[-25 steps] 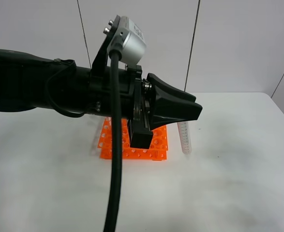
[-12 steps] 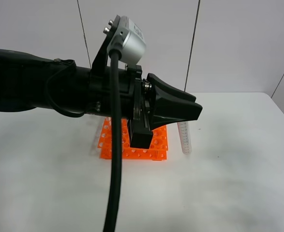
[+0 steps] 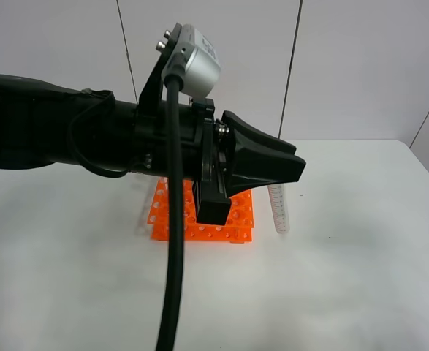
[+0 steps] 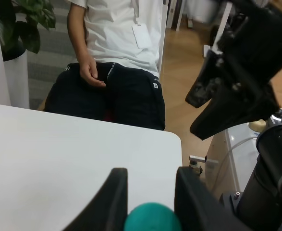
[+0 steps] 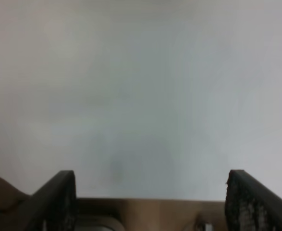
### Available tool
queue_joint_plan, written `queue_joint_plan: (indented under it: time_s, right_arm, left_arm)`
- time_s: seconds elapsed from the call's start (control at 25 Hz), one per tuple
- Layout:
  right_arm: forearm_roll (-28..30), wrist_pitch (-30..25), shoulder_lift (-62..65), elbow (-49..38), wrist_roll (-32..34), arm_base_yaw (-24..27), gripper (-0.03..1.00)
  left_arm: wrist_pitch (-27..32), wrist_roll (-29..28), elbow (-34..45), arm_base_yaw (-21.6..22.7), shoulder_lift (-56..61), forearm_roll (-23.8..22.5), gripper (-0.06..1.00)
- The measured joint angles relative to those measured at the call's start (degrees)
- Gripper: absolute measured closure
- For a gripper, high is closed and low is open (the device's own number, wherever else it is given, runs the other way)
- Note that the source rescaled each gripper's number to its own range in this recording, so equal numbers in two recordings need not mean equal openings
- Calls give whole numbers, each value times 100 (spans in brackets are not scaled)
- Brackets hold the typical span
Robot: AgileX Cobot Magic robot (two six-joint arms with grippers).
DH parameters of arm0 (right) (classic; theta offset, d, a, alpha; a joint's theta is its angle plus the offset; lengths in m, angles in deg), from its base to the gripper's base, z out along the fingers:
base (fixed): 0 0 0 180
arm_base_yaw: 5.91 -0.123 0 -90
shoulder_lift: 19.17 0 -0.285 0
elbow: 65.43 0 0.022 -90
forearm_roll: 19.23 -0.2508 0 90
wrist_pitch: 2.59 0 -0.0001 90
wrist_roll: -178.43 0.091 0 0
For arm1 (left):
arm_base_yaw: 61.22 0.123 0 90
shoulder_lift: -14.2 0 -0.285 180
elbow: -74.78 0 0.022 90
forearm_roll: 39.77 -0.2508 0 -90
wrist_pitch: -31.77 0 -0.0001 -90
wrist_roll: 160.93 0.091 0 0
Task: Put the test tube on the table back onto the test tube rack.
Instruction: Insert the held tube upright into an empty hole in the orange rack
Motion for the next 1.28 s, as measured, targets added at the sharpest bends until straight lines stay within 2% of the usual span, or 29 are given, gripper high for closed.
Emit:
queue_joint_plan:
  time_s: [0.32,0.88,1.28]
  right_arm:
    - [-6,458,1085,-699,12,0,12]
    - [237,884,2595,-877,12,0,12]
    - [273,941,3318,-935,-38,0,12]
  left_arm:
    - [5,0,0,0,0,0,94]
    - [72,0,0,0,0,0,94]
    - [96,16,0,0,0,0,94]
